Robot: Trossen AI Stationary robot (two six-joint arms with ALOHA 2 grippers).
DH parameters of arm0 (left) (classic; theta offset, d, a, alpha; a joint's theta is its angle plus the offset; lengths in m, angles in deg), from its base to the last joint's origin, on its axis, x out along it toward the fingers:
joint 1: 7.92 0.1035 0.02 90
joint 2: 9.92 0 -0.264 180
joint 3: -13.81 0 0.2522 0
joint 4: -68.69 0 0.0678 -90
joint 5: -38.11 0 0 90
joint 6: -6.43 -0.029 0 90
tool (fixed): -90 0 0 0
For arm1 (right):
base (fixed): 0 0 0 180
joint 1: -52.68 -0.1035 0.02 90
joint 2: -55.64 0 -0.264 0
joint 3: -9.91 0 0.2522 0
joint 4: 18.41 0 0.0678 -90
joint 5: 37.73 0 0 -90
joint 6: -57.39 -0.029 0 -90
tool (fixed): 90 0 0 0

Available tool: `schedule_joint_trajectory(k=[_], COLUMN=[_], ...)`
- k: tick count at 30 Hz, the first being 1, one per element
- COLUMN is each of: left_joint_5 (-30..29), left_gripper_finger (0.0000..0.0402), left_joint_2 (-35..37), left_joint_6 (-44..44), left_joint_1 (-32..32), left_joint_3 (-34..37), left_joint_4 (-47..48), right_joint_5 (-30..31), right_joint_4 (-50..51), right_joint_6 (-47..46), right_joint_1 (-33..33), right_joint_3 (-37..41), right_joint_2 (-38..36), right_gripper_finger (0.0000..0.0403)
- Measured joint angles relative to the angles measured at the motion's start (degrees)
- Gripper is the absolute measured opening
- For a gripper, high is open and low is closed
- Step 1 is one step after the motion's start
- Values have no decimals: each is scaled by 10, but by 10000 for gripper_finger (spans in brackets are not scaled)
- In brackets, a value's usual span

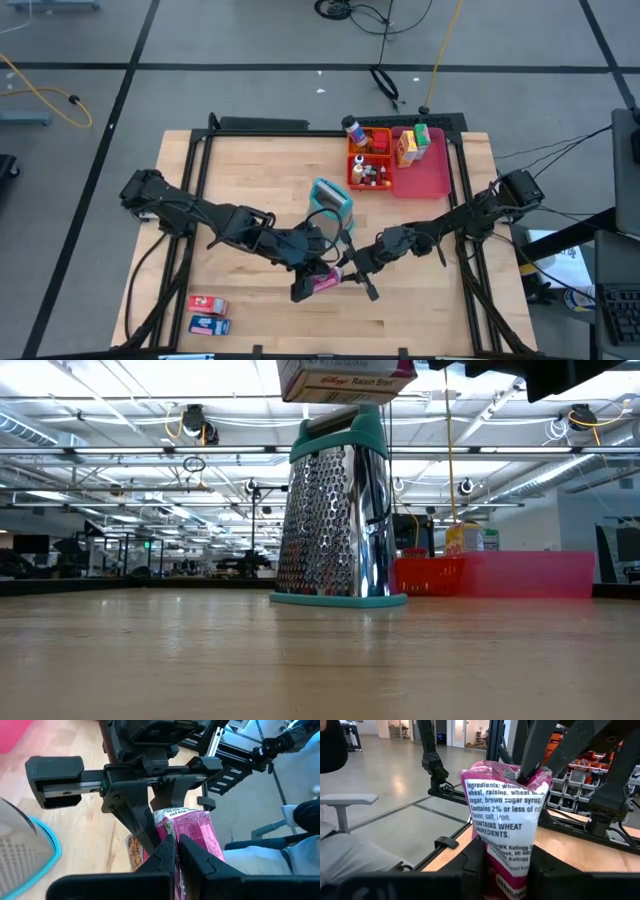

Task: Pick & Place Kitchen Items
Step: Put the purple cereal box into the red bin

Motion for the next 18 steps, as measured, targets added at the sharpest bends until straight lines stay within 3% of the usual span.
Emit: schedule_joint_trajectory(k=[7,18], left_joint_5=[-4,3], left_gripper_finger=[28,144], left_joint_2=[0,0], left_joint_6=[-15,-48], left_joint_1=[-2,-5], left_joint_3=[0,0], left_joint_4=[6,12], right_joint_5=[2,5], right_joint_4=[65,158], right_joint_6=[0,2], right_joint_1=[0,-5], right_joint_3=[0,3], right_joint_2=[-35,-81], right_gripper_finger=[60,59])
